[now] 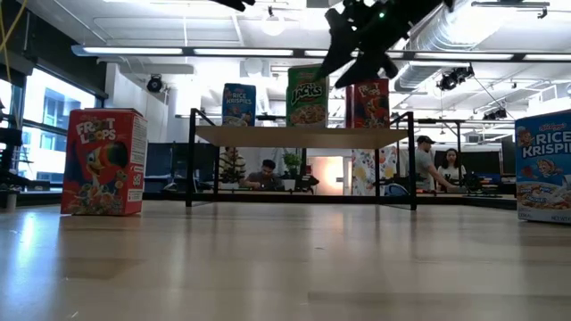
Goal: Stack cereal on shelf
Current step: Put the top green cereal box aligned with the other green cereal box on the shelf, then put the top blue cereal box aligned with the other blue cereal box on the shelf
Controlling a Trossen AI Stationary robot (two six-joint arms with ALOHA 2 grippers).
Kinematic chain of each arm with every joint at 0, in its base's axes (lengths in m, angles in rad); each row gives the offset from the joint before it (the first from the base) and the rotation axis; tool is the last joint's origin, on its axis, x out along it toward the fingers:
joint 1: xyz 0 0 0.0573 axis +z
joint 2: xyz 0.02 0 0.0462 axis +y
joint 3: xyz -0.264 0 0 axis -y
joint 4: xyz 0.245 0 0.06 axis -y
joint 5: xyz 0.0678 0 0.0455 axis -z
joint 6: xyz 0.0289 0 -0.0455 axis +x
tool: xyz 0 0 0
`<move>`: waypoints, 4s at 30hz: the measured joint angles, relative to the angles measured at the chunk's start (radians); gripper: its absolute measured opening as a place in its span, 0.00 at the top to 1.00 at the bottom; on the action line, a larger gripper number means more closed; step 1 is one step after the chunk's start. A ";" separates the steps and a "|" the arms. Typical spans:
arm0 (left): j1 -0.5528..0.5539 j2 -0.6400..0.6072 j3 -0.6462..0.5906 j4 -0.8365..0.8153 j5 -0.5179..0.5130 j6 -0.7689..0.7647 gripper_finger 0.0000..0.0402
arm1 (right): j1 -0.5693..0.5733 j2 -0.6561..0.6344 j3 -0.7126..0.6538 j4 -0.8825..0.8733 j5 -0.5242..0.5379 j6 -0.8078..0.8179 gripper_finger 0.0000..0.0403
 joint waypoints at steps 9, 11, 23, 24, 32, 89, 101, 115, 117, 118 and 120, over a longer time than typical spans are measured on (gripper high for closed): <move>0.000 0.000 0.000 0.000 0.002 0.000 0.42 | -0.004 0.064 -0.001 0.057 0.019 0.007 0.39; 0.000 0.000 0.000 0.000 0.003 0.000 0.42 | -0.004 0.071 -0.001 0.075 0.022 0.006 0.39; 0.000 0.000 0.000 -0.001 0.007 0.000 0.42 | -0.030 0.110 0.000 0.145 0.010 0.000 0.39; 0.000 0.000 0.000 0.000 0.007 0.000 0.42 | -0.031 0.110 0.000 0.146 0.013 0.003 0.39; 0.000 0.000 0.000 0.000 0.007 0.000 0.42 | -0.016 0.108 0.000 0.132 0.023 0.045 0.39; 0.000 0.000 0.000 0.000 0.007 0.000 0.42 | -0.063 0.269 0.000 0.393 -0.058 0.074 0.39; 0.000 0.000 0.000 0.000 0.007 0.000 0.42 | -0.098 0.269 0.000 0.398 -0.078 0.070 0.39; 0.000 0.000 0.000 0.000 0.007 0.000 0.42 | -0.109 0.269 0.000 0.455 -0.094 0.048 0.39; 0.000 0.000 0.000 0.000 0.007 0.000 0.42 | -0.103 0.269 0.000 0.455 -0.099 0.048 0.39; 0.000 0.000 0.000 0.000 0.007 0.000 0.42 | -0.100 0.269 0.000 0.455 -0.104 0.048 0.39; 0.000 0.000 0.000 0.000 0.007 0.000 0.42 | -0.088 0.269 0.000 0.456 -0.114 0.048 0.39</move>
